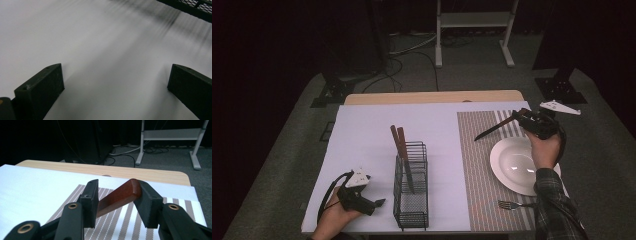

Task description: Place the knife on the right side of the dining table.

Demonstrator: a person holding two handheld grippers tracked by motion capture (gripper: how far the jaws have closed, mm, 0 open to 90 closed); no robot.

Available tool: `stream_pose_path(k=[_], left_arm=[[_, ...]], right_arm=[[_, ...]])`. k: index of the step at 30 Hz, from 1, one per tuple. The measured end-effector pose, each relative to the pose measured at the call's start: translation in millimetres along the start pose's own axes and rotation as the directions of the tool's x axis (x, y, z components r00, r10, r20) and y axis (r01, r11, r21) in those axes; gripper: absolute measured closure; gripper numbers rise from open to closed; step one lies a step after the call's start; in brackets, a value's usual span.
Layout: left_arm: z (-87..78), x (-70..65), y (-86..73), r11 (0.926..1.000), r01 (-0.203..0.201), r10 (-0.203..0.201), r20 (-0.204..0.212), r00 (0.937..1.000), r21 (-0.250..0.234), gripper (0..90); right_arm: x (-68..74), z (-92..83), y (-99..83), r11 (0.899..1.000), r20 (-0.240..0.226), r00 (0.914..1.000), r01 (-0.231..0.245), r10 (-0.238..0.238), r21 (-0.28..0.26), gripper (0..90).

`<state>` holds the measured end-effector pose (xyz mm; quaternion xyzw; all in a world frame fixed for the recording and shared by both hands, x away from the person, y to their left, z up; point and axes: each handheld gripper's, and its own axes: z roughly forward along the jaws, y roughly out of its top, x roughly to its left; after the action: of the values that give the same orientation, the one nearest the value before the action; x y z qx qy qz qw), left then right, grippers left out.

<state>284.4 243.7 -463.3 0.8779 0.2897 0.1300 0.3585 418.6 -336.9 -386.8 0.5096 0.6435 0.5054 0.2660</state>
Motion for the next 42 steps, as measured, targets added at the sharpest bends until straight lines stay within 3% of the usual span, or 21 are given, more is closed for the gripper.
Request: stream_pose_path(k=[17,42], left_arm=[[0.0,0.0,0.0,1.0,0.0,0.0,0.0,1.0,0.0,0.0],[0.1,-0.2,0.0,1.0,0.001,-0.001,0.0,1.0,-0.001,0.0]], right_arm=[[-8.8,2.1,-12.9,0.999,0.03,0.9995,-0.014,0.013,0.036,42.6],[-18.7,6.2,-25.5,0.99,0.076,0.9966,-0.041,0.031,0.133,34.9]])
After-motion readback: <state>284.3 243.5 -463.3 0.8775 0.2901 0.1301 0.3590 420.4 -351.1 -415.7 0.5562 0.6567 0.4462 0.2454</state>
